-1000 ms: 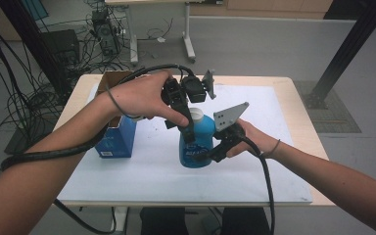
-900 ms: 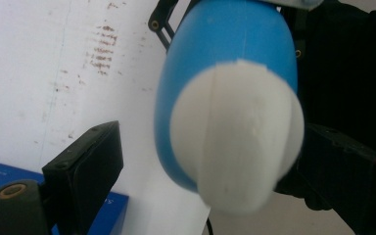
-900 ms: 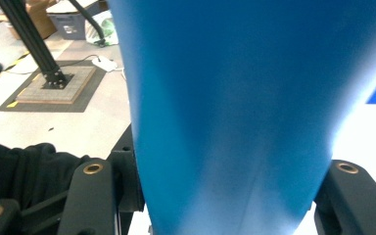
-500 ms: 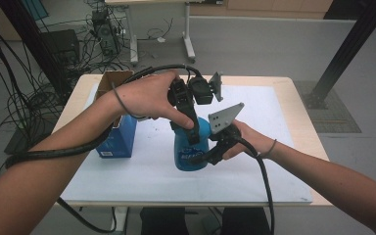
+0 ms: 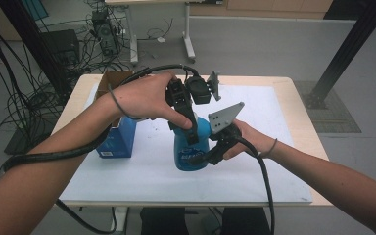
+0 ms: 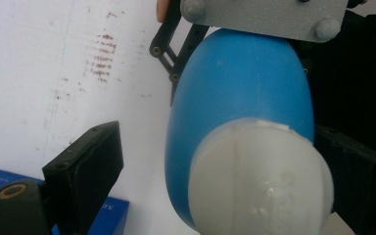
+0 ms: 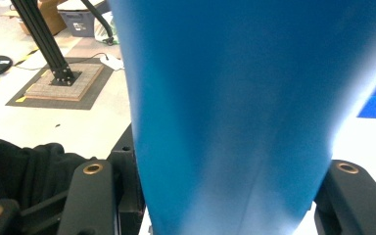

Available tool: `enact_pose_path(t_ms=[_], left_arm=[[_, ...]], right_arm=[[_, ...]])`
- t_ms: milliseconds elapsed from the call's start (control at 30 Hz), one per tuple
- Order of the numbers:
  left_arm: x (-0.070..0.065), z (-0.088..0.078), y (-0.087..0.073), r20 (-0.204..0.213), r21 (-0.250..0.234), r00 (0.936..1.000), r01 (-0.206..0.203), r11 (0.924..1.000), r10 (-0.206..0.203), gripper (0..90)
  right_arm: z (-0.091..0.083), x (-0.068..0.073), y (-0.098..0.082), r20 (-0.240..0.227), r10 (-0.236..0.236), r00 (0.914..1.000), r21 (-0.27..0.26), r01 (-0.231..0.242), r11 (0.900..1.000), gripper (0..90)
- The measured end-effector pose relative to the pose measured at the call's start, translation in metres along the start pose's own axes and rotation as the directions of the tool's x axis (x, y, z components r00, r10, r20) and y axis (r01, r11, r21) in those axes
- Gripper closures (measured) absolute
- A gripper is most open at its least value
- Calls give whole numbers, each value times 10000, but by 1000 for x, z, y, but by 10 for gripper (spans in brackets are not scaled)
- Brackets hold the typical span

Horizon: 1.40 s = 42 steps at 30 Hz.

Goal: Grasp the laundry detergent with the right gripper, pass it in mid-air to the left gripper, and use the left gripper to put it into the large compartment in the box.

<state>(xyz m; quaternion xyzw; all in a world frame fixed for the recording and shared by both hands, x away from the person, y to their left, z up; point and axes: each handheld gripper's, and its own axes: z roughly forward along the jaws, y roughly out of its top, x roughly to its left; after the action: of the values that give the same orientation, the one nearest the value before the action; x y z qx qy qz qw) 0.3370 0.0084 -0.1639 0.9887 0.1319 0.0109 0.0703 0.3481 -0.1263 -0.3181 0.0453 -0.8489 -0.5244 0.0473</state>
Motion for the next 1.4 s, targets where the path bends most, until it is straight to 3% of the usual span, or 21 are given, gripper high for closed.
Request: enact_pose_path(t_ms=[1400], left_arm=[[0, 0, -5, -95, -127, 9999, 32, 9999, -33, 98]], right_arm=[[-2, 3, 6, 56, -122, 9999, 15, 122, 9999, 418]])
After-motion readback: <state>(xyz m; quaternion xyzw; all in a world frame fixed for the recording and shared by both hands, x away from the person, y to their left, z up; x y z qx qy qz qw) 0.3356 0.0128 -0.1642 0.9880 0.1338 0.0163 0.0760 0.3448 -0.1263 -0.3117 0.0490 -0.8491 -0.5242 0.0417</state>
